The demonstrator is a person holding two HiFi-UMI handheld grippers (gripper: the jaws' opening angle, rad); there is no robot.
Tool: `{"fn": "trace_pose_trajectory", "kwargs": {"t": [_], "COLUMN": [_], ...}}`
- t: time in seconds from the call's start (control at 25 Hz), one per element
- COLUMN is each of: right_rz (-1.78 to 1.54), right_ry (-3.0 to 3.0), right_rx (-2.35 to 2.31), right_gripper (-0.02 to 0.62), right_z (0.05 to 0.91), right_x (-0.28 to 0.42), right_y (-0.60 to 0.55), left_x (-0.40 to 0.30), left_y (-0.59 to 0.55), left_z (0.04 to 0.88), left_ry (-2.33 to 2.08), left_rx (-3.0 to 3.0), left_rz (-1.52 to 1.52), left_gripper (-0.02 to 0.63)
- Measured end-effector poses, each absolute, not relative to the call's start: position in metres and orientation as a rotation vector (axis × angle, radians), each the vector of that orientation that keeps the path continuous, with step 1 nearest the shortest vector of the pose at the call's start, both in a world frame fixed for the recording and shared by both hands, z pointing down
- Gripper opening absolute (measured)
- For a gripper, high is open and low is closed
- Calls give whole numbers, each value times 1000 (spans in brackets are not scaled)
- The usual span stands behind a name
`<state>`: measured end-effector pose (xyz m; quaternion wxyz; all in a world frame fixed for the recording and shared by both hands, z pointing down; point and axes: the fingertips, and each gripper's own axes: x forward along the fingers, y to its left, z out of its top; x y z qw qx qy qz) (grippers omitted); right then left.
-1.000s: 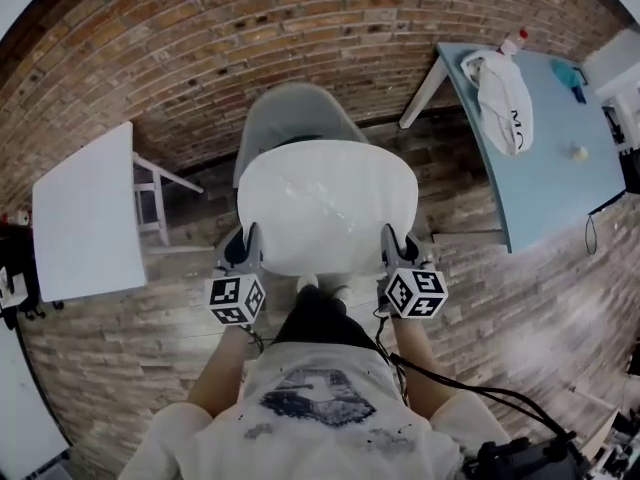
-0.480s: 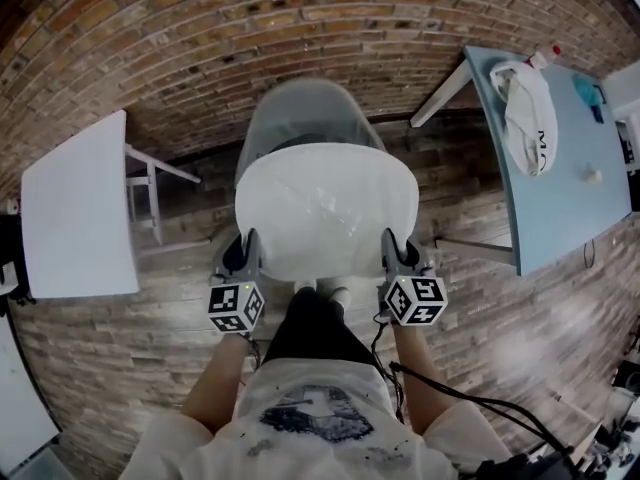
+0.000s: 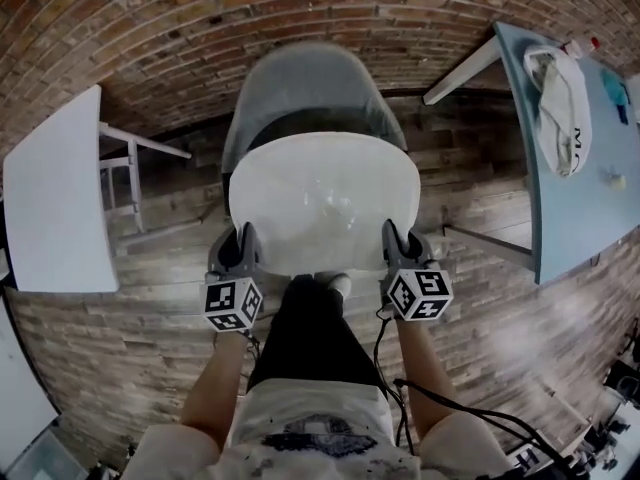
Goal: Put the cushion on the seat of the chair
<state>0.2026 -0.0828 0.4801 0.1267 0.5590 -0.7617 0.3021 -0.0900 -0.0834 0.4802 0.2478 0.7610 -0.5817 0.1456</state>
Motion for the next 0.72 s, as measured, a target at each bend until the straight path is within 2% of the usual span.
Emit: {"fn": "trace_pose_trajectory", "kwargs": {"t": [0.72], "right_rz": [977], "right_ry": [-2191], "right_rx": [1448], "right_gripper": [43], "right_z": [666], "right_x": [197], "right_y": [-118], "left_x": [-95], "left_y": [-86], "left_z": [658], "left_ry": [-1618], "left_rx": [1922], "left_rz": [476], "left_gripper": [44]}}
